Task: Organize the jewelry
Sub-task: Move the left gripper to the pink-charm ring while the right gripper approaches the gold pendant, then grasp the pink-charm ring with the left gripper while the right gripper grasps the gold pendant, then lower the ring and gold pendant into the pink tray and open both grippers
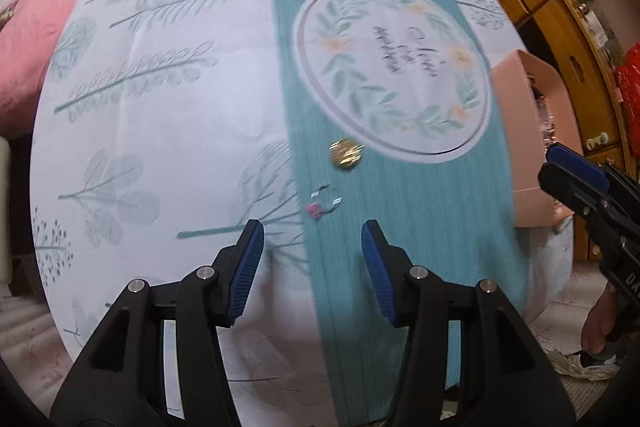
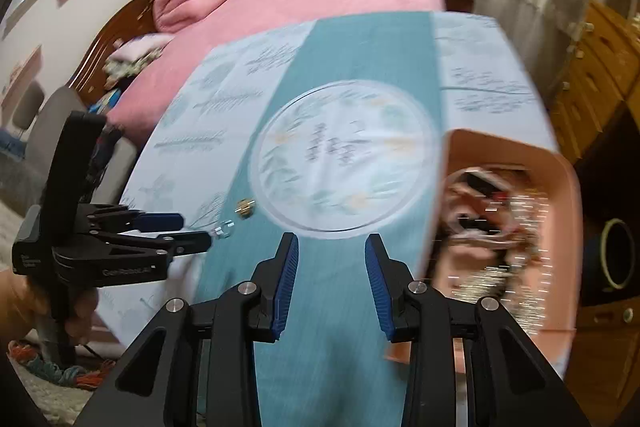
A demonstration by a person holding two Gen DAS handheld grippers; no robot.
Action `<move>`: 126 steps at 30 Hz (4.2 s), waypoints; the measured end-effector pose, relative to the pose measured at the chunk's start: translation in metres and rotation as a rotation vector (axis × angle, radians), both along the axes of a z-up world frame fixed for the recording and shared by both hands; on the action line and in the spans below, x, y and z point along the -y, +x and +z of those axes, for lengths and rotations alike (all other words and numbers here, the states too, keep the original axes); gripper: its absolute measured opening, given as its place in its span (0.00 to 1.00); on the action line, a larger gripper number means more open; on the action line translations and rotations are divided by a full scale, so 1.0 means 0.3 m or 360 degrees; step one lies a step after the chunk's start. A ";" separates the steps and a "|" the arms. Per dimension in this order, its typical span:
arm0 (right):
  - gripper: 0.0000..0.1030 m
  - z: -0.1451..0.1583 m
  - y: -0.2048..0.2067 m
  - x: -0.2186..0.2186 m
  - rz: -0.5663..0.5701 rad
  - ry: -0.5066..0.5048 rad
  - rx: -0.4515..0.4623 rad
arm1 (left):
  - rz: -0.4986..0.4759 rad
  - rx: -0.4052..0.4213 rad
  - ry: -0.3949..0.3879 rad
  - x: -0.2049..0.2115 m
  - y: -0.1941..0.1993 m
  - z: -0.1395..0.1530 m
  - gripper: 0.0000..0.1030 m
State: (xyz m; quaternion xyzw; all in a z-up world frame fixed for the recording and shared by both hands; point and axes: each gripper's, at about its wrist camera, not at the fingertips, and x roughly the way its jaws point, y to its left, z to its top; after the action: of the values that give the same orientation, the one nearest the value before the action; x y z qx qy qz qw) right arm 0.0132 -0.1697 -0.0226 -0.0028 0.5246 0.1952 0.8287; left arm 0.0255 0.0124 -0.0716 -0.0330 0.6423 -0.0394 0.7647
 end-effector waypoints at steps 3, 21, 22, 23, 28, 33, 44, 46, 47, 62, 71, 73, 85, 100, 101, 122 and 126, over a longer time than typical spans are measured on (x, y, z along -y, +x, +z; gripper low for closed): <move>0.34 -0.047 0.008 -0.091 0.0096 -0.0023 -0.0021 | 0.0052 0.0002 0.0006 -0.033 -0.012 -0.028 0.46; 0.34 -0.172 0.092 -0.231 0.0172 -0.0055 -0.0122 | -0.0255 0.0077 -0.0076 0.038 0.014 -0.065 0.23; 0.34 -0.177 0.094 -0.228 0.0167 -0.0053 -0.0127 | -0.0295 0.0077 -0.0075 0.040 0.018 -0.064 0.21; 0.34 -0.181 0.094 -0.224 0.0163 -0.0051 -0.0131 | -0.0335 0.0077 -0.0078 0.044 0.022 -0.065 0.17; 0.34 -0.188 0.092 -0.215 0.0152 -0.0043 -0.0127 | -0.0516 0.0091 -0.0044 0.054 0.027 -0.064 0.16; 0.34 -0.190 0.087 -0.214 0.0148 -0.0039 -0.0127 | -0.0632 0.0090 -0.0019 0.054 0.038 -0.069 0.16; 0.34 -0.209 0.081 -0.232 0.0158 -0.0025 -0.0139 | -0.0992 0.0178 0.0144 0.107 0.019 -0.077 0.16; 0.34 -0.214 0.085 -0.241 0.0161 -0.0020 -0.0142 | -0.1013 0.0200 0.0148 0.115 0.015 -0.076 0.09; 0.34 -0.216 0.089 -0.245 0.0164 -0.0020 -0.0145 | -0.1017 0.0220 0.0154 0.119 0.011 -0.076 0.08; 0.34 -0.280 0.139 -0.395 0.0367 -0.0142 -0.0083 | -0.0432 0.0231 -0.0023 -0.060 -0.009 -0.046 0.07; 0.17 -0.288 0.111 -0.504 0.0492 -0.0400 0.0087 | -0.0257 0.0216 -0.0084 -0.141 -0.041 -0.036 0.07; 0.17 -0.283 0.114 -0.494 0.0456 -0.0398 0.0084 | -0.0253 0.0224 -0.0092 -0.143 -0.043 -0.021 0.07; 0.17 -0.005 -0.007 -0.165 0.0074 -0.0200 0.0147 | -0.0547 0.0398 -0.0266 0.106 0.009 0.209 0.07; 0.18 -0.014 -0.144 0.377 -0.0428 -0.0035 0.0007 | -0.1069 0.0338 -0.0411 0.717 0.109 0.209 0.07; 0.18 -0.019 -0.147 0.386 -0.0423 -0.0018 0.0002 | -0.1076 0.0315 -0.0409 0.735 0.116 0.195 0.07; 0.20 -0.086 -0.095 0.349 -0.0251 0.0037 -0.0082 | -0.1008 0.0186 -0.0263 0.784 0.177 0.057 0.08; 0.20 -0.088 -0.093 0.351 -0.0262 0.0039 -0.0090 | -0.0978 0.0169 -0.0256 0.759 0.163 0.067 0.23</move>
State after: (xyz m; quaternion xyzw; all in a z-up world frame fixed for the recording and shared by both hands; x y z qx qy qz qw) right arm -0.0148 -0.2749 -0.0491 0.0558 0.5439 0.1328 0.8267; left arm 0.0744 -0.2153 -0.0514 0.1042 0.5762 -0.3209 0.7444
